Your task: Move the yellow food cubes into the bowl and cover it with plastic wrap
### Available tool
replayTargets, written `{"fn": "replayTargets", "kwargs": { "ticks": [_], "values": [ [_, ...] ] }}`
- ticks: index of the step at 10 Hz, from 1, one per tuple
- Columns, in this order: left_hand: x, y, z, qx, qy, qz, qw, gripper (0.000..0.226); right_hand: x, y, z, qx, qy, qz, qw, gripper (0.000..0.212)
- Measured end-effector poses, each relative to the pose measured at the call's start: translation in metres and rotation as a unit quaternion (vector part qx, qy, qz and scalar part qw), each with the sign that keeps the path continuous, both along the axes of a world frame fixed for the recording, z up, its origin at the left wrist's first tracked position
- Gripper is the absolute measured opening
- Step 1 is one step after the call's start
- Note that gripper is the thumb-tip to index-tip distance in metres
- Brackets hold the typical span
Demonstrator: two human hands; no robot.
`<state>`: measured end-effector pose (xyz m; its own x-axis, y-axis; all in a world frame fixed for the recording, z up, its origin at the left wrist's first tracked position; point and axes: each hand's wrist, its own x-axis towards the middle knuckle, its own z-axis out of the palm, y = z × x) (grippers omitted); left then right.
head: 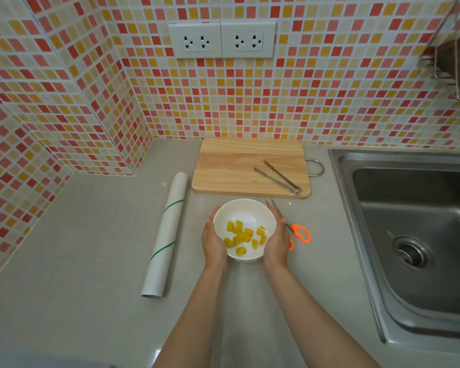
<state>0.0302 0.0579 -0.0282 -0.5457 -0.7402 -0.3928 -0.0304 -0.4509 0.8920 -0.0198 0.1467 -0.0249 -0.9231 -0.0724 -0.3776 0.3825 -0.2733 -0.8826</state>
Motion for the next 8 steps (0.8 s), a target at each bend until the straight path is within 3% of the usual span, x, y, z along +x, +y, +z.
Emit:
{"fn": "replayTargets", "kwargs": {
  "ticks": [5,8],
  "values": [
    [0.008,0.0,0.01,-0.044,-0.023,-0.035,0.998,0.039,-0.001,0.001,-0.003,0.008,0.033,0.015,0.999,0.043],
    [0.017,-0.023,0.022,-0.204,-0.059,-0.095,0.973,0.044,-0.012,0.015,0.019,0.06,0.04,0.091,0.993,0.045]
  ]
}}
